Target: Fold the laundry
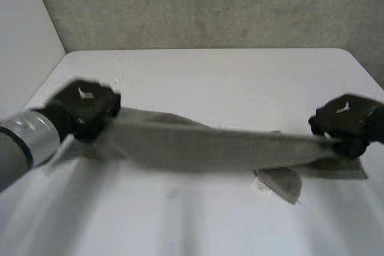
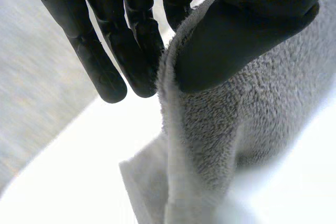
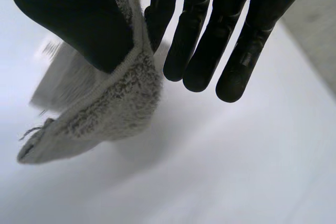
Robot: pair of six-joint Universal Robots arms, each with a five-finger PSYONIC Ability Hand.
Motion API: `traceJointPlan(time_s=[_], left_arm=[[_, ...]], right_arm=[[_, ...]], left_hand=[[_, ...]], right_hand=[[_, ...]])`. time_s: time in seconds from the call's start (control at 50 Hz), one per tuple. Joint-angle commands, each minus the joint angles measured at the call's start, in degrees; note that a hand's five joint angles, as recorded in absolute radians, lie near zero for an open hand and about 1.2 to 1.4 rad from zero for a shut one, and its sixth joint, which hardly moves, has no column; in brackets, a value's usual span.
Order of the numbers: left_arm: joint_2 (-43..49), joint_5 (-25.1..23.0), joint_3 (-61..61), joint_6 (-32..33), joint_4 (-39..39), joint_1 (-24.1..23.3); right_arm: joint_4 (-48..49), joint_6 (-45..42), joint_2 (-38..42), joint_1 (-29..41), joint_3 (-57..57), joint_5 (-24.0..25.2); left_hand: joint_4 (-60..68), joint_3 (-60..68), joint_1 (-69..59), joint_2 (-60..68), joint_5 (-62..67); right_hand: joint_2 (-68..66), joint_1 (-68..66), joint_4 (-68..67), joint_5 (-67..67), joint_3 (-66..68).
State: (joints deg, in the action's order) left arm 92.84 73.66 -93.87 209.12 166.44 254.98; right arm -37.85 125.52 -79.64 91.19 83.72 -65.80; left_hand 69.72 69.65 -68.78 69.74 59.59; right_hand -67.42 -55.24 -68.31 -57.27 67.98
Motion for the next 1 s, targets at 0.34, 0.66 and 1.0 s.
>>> traceJointPlan(time_s=[0.34, 0.66, 1.0], left_arm=[[29.8, 8.1, 57.1, 4.1, 17.5, -4.8], [24.1, 7.2, 34.6, -3.4, 29.3, -4.4], [23.8, 4.7, 3.6, 0.3, 30.6, -3.7]], right_arm=[[43.9, 11.7, 12.2, 11.0, -32.3, -15.2], [52.5, 12.6, 7.4, 11.5, -14.2, -14.3], [49.3, 4.3, 10.1, 10.8, 8.4, -4.0]], left_hand=[[10.3, 10.4, -11.2, 10.3, 10.4], [10.3, 10.4, -11.2, 10.3, 10.4], [10.3, 10.4, -11.2, 10.3, 10.4]], right_hand=[[-12.6, -24.8, -11.7, -12.7, 12.0], [-12.6, -24.8, -11.7, -12.7, 12.0], [-12.6, -24.8, -11.7, -12.7, 12.0]])
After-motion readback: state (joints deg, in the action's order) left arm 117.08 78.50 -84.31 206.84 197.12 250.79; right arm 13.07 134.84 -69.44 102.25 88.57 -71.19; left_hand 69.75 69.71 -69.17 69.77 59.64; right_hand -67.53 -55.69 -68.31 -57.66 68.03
